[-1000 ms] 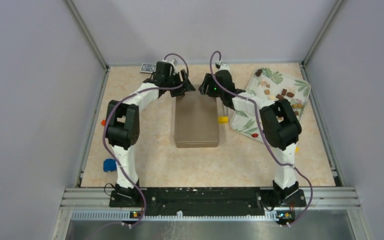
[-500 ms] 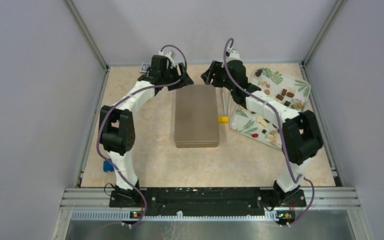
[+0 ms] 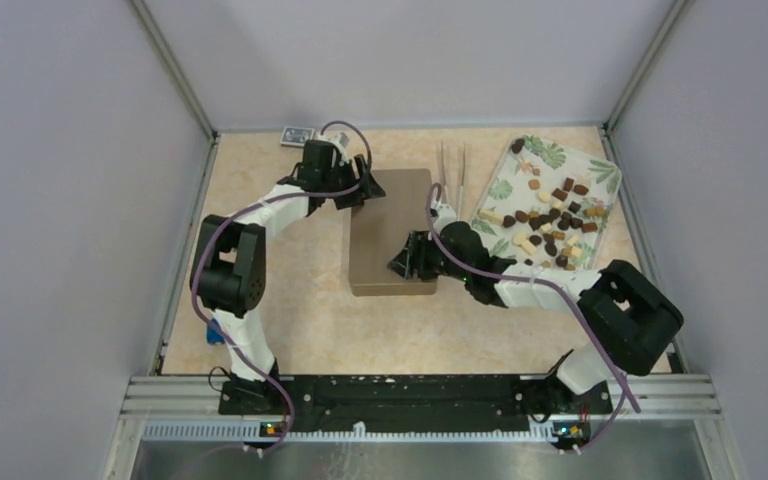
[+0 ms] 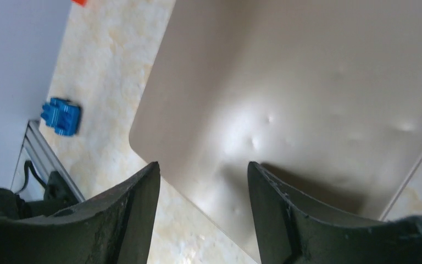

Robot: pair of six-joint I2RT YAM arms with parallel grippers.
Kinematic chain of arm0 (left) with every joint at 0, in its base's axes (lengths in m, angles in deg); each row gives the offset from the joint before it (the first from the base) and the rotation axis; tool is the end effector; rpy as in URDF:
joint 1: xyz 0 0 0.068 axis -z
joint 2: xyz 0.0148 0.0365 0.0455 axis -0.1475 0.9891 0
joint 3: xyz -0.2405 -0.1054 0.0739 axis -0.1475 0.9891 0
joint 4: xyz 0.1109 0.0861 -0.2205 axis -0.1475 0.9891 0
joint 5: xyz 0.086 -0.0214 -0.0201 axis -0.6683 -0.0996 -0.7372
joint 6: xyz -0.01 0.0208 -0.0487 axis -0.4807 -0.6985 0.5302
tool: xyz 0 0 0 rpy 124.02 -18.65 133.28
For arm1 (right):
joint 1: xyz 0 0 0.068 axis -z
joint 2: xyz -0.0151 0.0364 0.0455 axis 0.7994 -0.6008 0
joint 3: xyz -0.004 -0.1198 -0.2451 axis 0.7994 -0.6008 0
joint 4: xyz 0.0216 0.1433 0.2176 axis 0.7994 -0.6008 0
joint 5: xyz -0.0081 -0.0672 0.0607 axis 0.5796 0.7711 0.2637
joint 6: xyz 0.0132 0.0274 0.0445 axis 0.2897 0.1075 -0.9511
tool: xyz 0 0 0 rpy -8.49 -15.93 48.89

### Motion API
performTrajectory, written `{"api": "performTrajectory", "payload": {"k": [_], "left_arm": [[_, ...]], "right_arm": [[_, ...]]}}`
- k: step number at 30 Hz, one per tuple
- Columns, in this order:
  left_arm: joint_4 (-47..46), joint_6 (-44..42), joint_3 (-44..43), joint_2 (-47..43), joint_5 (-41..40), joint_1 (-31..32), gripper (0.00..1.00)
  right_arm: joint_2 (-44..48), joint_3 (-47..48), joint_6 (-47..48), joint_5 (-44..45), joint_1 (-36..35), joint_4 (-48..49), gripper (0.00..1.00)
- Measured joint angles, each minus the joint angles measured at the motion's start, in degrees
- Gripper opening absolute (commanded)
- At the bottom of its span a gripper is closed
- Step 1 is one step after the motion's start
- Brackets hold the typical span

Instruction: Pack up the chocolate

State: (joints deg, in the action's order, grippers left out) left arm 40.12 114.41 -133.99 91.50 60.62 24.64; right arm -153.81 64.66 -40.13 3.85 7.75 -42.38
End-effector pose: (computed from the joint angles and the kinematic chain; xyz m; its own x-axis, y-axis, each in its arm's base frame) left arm 0.4010 -0.1301 0.2161 -0.8089 -0.2740 -0.5202 0.1286 0.7809 -0.6113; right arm 0.2207 0.2283 0.2041 -0.7050 0.1198 -0.6990 -0.4403 0.6988 0.5638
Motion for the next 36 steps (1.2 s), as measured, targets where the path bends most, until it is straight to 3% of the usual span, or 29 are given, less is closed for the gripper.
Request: {"api": "performTrajectory", "payload": {"k": [4,9,16,20,23,28,32,36], "left_arm": [[-2.86,1.33,1.05,-0.04,0.85,0.00,0.73],[0.61,1.27,1.05,-2.47,-0.46,0.00,0.75],[3.56,1.05,1.33,-16.31,-2.49,0.00,0.77],[-1.03,1.09,1.60,-19.89,-2.64,0.02,0.78],[-4.24,1.27,0.70,-13.97,-2.45,0.07,0.77],[-7.39,2.69,-2.49,4.68,0.15,0.09,0.77],[-7.80,1.99,-5.46,5.84,-0.94,0.04,0.77],[-6.54,1.86,-5.90,5.77,-1.09,0.09,0.77]], "right_arm": [[-0.79,-2.54,-2.36,0.13,0.24,4.02,0.60],[3.28,-1.29,-1.09,2.29,0.24,-2.21,0.60],[18.95,3.65,2.67,10.95,0.24,-8.07,0.61],[19.96,4.17,3.87,14.14,0.24,-7.28,0.61],[14.91,1.70,3.65,16.35,0.24,-2.49,0.61],[1.70,-0.72,1.60,17.51,0.24,-0.42,0.61],[-0.94,0.90,0.52,16.81,0.24,-0.68,0.61],[4.42,0.94,0.76,17.14,0.24,-5.38,0.61]]}}
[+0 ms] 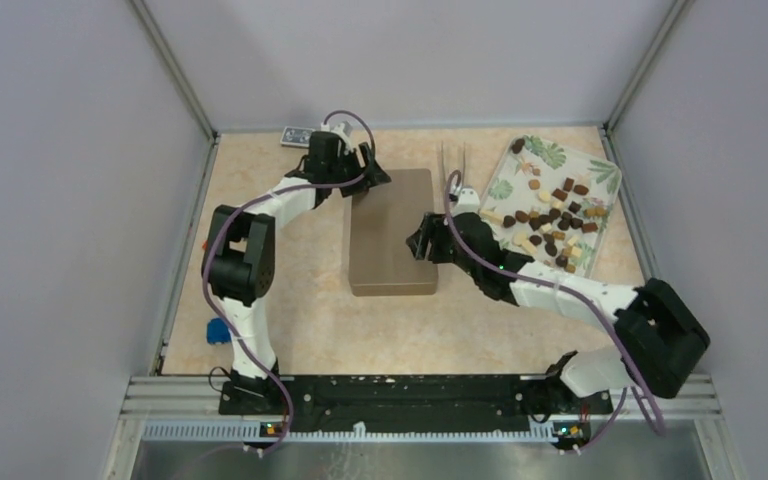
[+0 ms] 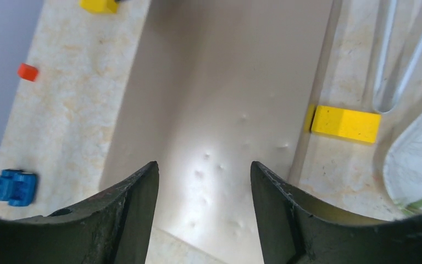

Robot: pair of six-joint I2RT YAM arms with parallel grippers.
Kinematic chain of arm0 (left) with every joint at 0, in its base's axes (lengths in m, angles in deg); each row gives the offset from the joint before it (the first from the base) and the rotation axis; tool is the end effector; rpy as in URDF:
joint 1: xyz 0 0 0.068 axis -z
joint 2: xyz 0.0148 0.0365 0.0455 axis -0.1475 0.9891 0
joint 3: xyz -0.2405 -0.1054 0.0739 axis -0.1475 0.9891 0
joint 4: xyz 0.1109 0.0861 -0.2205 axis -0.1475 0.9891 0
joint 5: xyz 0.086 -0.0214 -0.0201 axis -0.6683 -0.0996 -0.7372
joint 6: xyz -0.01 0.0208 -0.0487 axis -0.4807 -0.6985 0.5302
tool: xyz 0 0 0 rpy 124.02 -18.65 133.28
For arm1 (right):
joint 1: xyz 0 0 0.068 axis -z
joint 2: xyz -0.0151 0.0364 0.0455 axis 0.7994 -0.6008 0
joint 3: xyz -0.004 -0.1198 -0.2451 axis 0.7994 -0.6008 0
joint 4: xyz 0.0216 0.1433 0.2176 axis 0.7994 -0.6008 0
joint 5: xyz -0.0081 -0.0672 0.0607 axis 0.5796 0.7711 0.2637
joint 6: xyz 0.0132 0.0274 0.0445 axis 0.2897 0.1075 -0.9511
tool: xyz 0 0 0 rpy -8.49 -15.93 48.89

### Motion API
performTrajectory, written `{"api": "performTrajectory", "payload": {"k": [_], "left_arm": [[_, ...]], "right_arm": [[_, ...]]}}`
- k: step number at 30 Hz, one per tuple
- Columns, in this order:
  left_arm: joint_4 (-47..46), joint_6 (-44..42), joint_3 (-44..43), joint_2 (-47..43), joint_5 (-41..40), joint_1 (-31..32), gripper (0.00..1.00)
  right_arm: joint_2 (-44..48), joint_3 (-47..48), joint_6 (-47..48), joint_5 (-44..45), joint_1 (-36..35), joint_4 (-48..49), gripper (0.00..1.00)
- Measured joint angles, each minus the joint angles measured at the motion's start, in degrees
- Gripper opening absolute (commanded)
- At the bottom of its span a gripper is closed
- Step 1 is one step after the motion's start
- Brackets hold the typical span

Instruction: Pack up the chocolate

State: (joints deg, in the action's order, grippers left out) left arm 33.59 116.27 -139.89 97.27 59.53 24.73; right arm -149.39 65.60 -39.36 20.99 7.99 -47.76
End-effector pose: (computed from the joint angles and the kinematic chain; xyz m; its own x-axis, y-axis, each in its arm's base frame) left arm 0.4324 -0.1393 0.2171 -0.7462 -0.3215 -0.5830 0.1640 0.7599 -0.6290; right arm 0.2220 0.2128 0.2230 -0.5839 0.2164 -0.7825 -0.2843 0.8483 0.4467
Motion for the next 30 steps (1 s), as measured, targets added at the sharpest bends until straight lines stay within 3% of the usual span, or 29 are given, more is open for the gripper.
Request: {"api": "performTrajectory", "payload": {"k": [5,9,18,22,30], "left_arm": [[0.35,0.22,-1.14,-1.07,-2.10,0.61,0.76],[2.25,-0.87,-9.77,0.20,-4.55,2.75,0.76],[2.36,-2.12,-28.72,15.98,-5.81,10.36,0.74],[1.33,-1.07,-31.74,22.88,-3.58,10.40,0.75],[6.78,-2.64,-31.78,21.14,-4.37,10.40,0.77]], "right_arm": [[13.05,1.29,1.29,4.00,0.00,-4.48,0.61],[22.36,1.73,1.70,8.15,0.00,-6.73,0.61],[35.87,-5.07,-1.49,12.85,0.00,-16.39,0.61],[41.11,-7.87,-3.06,14.67,0.00,-22.53,0.61],[45.77,-6.03,-2.78,18.36,0.00,-29.03,0.63]]}}
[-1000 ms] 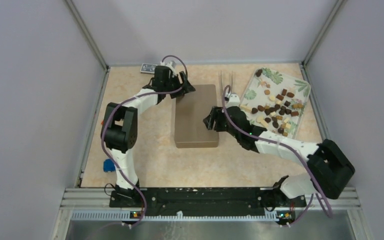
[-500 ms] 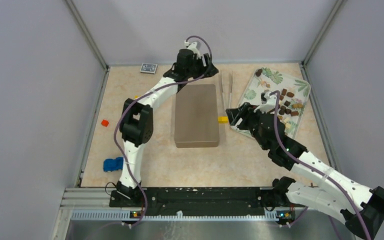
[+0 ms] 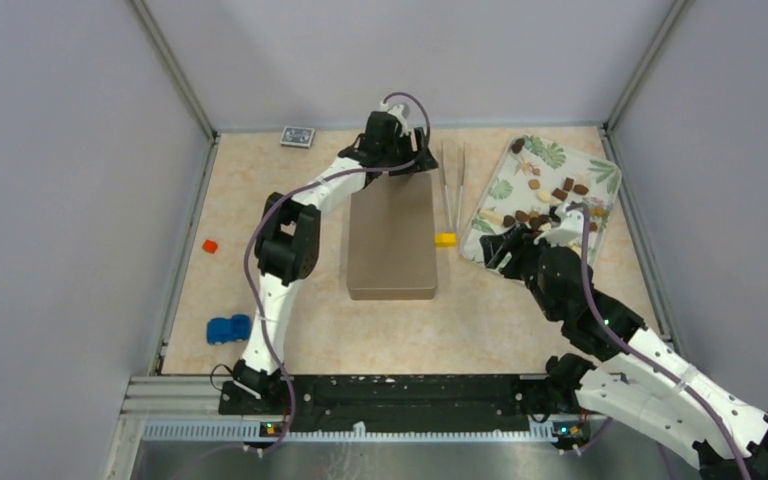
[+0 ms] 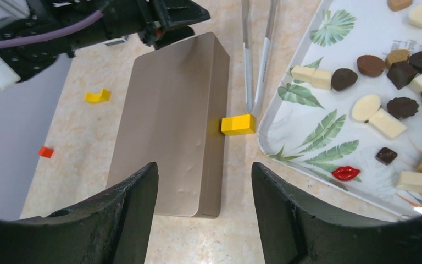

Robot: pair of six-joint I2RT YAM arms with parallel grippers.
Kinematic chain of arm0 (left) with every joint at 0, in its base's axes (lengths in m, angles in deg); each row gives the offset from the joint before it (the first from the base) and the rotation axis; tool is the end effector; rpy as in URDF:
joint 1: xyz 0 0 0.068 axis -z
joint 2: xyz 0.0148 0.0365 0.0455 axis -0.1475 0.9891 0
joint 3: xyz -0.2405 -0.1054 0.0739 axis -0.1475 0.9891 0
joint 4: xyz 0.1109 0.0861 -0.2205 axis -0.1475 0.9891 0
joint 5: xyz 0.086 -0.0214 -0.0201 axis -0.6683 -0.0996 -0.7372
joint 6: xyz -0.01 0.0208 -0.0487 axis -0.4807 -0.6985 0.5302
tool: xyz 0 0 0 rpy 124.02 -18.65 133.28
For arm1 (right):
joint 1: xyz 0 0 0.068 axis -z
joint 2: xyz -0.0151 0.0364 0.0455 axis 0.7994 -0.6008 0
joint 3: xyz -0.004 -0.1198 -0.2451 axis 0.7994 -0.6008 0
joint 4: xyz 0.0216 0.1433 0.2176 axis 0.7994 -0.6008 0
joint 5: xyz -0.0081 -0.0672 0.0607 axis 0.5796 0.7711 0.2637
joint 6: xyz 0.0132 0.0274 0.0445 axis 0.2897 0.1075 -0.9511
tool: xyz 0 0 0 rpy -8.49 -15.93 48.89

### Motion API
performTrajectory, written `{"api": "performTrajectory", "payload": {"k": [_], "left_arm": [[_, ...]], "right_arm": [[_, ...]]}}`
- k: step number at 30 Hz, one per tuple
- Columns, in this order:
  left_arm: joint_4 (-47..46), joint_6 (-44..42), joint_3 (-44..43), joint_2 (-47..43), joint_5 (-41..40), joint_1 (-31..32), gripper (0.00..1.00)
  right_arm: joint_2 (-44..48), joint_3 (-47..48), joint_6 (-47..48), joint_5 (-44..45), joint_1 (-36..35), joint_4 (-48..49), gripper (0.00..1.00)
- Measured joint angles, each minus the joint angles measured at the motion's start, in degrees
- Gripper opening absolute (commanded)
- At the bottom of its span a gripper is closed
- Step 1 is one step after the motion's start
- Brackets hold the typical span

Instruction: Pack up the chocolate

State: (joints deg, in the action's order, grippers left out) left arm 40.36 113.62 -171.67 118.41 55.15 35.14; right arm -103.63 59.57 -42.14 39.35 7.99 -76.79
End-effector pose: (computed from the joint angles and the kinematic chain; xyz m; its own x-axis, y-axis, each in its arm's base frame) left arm 0.4864 -0.2556 0.2141 -0.7160 -0.1932 -0.6709 0.3327 0.7504 -0.5712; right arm 0.1176 0.0931 0.3062 -0.3202 0.4370 -0.8405 -0.1018 0.8662 0.4892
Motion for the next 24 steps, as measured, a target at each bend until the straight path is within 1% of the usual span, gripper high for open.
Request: {"api": "performTrajectory", "payload": {"k": [2,3,4,7,9,12,13,16,18,22,24], "left_arm": [[3.65,-0.70,0.02,-2.45,0.04,0.22,0.77],[4.70,-1.05,0.20,-3.93,0.02,0.33,0.78],[5.60,-1.42,0.79,-5.97,0.00,0.37,0.79],[7.39,-3.21,6.43,-16.11,-0.42,0.48,0.83],[7.93,-4.76,11.89,-25.09,-1.53,0.50,0.87],[6.99,-7.02,23.93,-41.27,-4.63,0.52,0.89],[6.40,-7.28,27.65,-45.44,-5.60,0.50,0.89],[3.39,-7.78,43.17,-58.73,-10.14,0.50,0.90],[3.45,-7.48,51.43,-63.69,-12.83,0.50,0.90],[3.98,-5.66,65.79,-68.50,-15.61,0.50,0.91],[5.16,-5.25,71.49,-71.36,-16.57,0.50,0.91]], "right_arm": [[-0.85,1.46,0.68,0.46,0.00,-1.20,0.65],[-1.73,2.60,1.05,0.87,0.00,-2.34,0.70],[-2.84,3.82,1.36,1.38,0.00,-3.56,0.73],[-6.78,7.69,1.60,3.69,0.00,-7.78,0.85],[-9.88,10.51,0.55,6.36,0.00,-11.72,0.89],[-12.20,11.58,-1.25,10.25,0.00,-16.59,0.90],[-12.28,11.54,-1.55,10.97,0.00,-17.59,0.90],[-12.13,10.88,-2.60,13.55,0.09,-19.30,0.91],[-11.87,9.84,-2.78,14.67,0.13,-19.56,0.91],[-11.41,7.28,-2.47,16.15,0.13,-20.17,0.91],[-11.41,6.67,-1.99,16.81,0.13,-20.61,0.91]]}}
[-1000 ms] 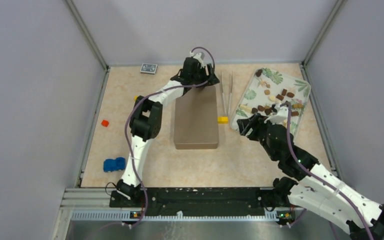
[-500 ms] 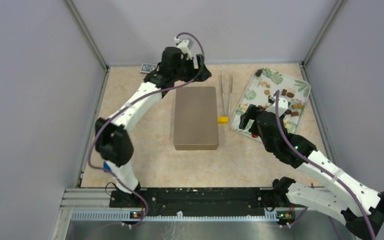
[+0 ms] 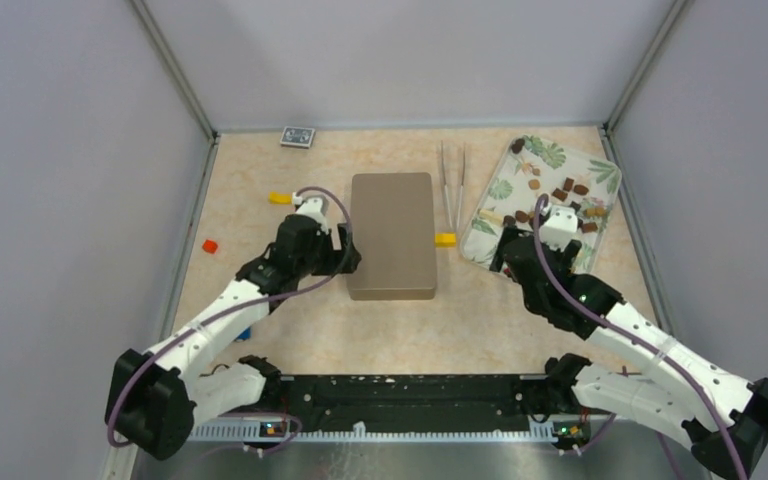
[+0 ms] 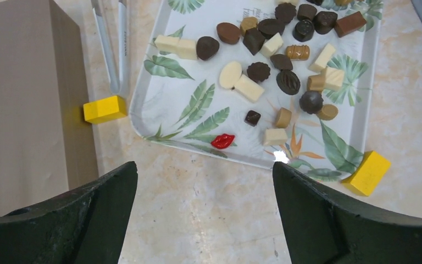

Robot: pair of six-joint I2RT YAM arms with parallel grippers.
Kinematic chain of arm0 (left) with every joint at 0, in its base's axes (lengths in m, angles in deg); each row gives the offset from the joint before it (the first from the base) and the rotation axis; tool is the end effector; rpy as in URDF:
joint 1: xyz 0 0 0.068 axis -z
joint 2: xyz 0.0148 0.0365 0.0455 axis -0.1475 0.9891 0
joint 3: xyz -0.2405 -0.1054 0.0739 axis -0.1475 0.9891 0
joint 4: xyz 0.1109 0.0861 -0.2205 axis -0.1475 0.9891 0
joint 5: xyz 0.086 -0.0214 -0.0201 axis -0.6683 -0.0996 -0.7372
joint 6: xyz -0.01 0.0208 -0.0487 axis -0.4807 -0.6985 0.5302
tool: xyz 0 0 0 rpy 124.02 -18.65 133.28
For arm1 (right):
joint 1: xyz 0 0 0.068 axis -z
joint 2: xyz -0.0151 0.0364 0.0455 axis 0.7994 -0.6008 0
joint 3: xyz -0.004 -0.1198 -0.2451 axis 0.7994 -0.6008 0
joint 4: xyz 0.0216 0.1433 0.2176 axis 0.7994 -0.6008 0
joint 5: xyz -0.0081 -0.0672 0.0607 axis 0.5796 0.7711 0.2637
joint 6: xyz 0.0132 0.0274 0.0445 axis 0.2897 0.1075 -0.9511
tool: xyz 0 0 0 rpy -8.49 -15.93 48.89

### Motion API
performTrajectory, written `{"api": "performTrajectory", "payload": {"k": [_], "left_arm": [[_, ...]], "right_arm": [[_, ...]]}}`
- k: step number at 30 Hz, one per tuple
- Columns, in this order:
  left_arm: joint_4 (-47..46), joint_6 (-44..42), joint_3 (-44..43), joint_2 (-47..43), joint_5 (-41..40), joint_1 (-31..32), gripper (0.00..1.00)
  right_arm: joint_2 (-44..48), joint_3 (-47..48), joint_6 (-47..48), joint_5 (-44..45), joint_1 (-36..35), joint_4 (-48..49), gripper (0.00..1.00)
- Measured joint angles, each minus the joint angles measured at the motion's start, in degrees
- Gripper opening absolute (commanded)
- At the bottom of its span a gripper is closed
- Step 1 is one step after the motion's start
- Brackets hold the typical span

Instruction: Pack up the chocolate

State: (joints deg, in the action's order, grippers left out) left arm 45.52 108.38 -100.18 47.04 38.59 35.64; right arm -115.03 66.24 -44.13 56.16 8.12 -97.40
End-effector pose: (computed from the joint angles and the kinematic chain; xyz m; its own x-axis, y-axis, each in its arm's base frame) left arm 0.2145 -0.1101 0.2524 -0.6585 -0.1518 -0.7371 0.1923 0.9130 -0.3598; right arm 0.1325 0.0960 0.2891 -0.4175 0.2085 -0.8844 0.2234 0.9670 0.1226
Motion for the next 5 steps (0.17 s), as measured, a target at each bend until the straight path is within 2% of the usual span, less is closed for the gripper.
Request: {"api": "performTrajectory", "payload": {"k": [5], "left_arm": [[3.04,1.68,3.87,-8.31,-4.52,0.00,0.98]], "right_arm": [[0.02,-0.04,0.48,1.16,0.00,-1.03,0.90]]}}
